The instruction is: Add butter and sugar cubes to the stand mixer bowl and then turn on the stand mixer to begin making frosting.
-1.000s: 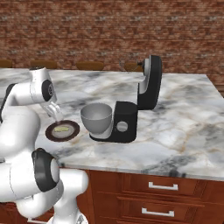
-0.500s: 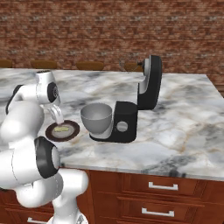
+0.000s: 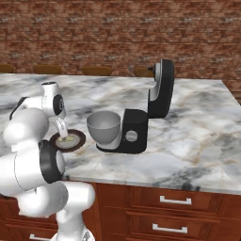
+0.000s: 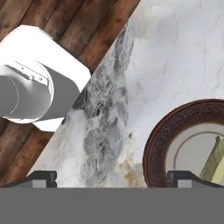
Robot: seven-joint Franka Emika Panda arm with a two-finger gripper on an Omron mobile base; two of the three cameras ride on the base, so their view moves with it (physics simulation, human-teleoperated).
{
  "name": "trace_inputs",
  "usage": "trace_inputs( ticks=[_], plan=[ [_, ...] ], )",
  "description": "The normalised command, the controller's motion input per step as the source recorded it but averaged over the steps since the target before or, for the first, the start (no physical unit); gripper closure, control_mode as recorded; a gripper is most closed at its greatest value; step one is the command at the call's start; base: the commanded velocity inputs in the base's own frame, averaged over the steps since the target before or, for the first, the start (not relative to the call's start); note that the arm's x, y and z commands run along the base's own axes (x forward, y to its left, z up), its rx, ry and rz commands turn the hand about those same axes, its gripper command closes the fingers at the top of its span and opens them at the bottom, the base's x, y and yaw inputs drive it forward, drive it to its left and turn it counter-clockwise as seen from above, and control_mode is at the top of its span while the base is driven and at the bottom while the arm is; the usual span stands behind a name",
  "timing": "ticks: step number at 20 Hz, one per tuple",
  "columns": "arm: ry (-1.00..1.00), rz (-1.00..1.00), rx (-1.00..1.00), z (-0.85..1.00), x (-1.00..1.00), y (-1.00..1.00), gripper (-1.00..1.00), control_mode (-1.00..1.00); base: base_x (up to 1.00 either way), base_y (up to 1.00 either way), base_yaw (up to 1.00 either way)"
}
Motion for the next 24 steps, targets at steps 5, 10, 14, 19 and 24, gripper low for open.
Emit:
trace_inputs(
  ticks=[5,10,14,19,24],
  plan=[
    [0.00,-0.02,0.00,-0.16,0.17,0.22,-1.00,-1.00,0.00,0.00,0.00],
    [0.00,0.00,0.00,-0.11,0.36,0.12,-1.00,-1.00,0.00,0.00,0.00],
    [0.00,0.00,0.00,-0.14,0.40,0.02,-1.00,-1.00,0.00,0.00,0.00],
    [0.01,0.00,0.00,-0.30,0.33,0.08,-1.00,-1.00,0.00,0.00,0.00],
    [0.03,0.00,0.00,-0.35,0.32,0.14,-1.00,-1.00,0.00,0.00,0.00]
  ],
)
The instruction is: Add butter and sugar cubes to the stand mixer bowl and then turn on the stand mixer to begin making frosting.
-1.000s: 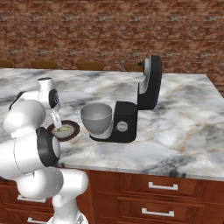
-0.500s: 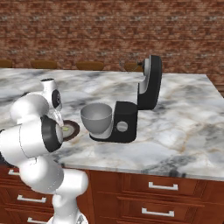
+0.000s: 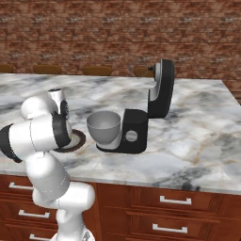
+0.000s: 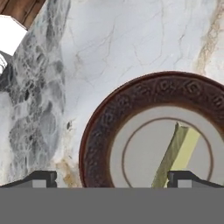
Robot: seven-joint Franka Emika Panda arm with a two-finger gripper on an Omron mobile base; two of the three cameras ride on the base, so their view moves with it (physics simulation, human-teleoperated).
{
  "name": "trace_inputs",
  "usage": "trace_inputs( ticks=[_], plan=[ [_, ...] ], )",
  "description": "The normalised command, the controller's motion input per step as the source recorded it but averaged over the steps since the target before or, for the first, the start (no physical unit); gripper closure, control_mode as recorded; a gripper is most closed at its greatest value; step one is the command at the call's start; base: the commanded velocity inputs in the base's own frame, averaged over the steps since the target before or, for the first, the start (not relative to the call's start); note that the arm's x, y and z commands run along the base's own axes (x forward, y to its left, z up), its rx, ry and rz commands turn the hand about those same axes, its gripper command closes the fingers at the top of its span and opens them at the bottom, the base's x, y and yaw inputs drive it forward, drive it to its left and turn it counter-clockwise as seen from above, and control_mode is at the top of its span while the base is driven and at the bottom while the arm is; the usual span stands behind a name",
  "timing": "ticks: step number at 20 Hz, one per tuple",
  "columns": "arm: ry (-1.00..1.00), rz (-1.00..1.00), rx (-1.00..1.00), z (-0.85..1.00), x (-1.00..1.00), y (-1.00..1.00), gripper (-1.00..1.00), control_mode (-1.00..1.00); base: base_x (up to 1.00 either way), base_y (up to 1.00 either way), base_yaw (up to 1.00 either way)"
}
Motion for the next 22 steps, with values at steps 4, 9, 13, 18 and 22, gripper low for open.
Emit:
trace_inputs(
  ticks=[4,9,13,18,22],
  plan=[
    [0.04,0.00,0.00,-0.28,0.30,0.11,-1.00,-1.00,0.00,0.00,0.00],
    [0.05,0.00,0.00,-0.27,0.30,0.12,-1.00,-1.00,0.00,0.00,0.00],
    [0.04,0.00,0.00,-0.23,0.32,0.10,-1.00,-1.00,0.00,0.00,0.00],
    [0.04,0.00,0.00,-0.24,0.32,0.12,-1.00,-1.00,0.00,0.00,0.00],
    [0.03,0.00,0.00,-0.23,0.28,0.12,-1.00,-1.00,0.00,0.00,0.00]
  ],
)
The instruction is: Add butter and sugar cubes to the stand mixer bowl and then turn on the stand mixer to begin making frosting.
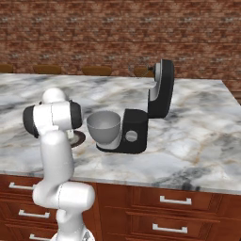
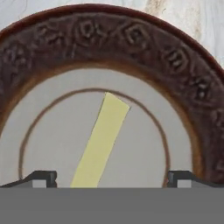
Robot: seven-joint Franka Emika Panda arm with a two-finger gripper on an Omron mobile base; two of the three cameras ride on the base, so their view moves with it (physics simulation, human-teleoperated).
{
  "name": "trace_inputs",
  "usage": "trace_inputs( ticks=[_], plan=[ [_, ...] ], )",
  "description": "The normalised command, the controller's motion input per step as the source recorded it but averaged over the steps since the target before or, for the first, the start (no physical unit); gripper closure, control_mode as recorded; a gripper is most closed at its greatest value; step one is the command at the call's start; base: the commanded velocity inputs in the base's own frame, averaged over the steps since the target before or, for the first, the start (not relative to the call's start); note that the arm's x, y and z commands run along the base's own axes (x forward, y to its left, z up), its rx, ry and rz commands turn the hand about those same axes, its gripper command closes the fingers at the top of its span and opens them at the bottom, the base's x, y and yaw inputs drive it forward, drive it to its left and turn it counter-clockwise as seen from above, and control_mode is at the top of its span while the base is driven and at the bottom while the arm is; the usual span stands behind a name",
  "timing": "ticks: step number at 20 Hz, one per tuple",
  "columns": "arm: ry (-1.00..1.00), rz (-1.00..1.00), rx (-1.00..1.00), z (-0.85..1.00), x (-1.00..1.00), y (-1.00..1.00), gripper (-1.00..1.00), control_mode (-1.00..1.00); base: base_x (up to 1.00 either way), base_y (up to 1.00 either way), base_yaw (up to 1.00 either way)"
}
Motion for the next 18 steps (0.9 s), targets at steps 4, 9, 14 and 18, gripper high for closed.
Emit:
trace_inputs(
  ticks=[4,9,14,18],
  plan=[
    [0.00,0.00,0.00,-0.18,0.06,0.10,-1.00,-1.00,0.00,0.00,0.00],
    [0.00,-0.02,0.00,-0.08,0.00,0.09,1.00,-1.00,0.00,0.00,0.00],
    [0.00,-0.03,0.00,-0.06,-0.02,0.00,1.00,-1.00,0.00,0.00,0.00],
    [0.00,-0.03,0.00,-0.05,-0.05,0.00,1.00,-1.00,0.00,0.00,0.00]
  ],
)
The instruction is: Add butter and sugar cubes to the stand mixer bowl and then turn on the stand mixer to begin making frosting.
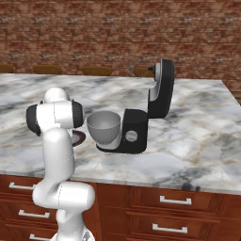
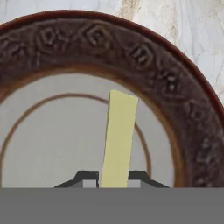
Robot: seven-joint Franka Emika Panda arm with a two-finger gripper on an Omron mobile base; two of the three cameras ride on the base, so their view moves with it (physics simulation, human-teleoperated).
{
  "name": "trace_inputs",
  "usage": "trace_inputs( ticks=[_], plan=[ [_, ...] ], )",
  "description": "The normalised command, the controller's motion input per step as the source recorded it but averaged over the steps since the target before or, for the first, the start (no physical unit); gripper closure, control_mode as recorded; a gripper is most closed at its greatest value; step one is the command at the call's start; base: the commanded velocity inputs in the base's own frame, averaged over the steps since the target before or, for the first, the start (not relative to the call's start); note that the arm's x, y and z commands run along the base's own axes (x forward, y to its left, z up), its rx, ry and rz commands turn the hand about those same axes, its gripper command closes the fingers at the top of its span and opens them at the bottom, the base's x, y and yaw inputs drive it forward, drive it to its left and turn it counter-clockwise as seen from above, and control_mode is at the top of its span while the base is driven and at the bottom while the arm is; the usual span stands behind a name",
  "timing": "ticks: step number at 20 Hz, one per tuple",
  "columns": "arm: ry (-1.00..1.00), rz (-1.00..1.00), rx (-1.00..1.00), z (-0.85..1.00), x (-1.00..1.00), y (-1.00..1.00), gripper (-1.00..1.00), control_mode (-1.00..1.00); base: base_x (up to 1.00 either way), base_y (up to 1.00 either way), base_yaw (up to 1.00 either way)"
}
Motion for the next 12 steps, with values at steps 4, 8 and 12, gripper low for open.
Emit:
trace_inputs(
  ticks=[4,8,12],
  plan=[
    [-0.05,-0.06,0.05,0.03,-0.20,0.00,1.00,-1.00,0.00,0.00,0.00],
    [-0.14,-0.11,0.04,0.44,-0.20,0.00,1.00,-1.00,0.00,0.00,0.00],
    [-0.12,-0.03,0.00,0.86,-0.27,0.00,1.00,-1.00,0.00,0.00,0.00]
  ],
)
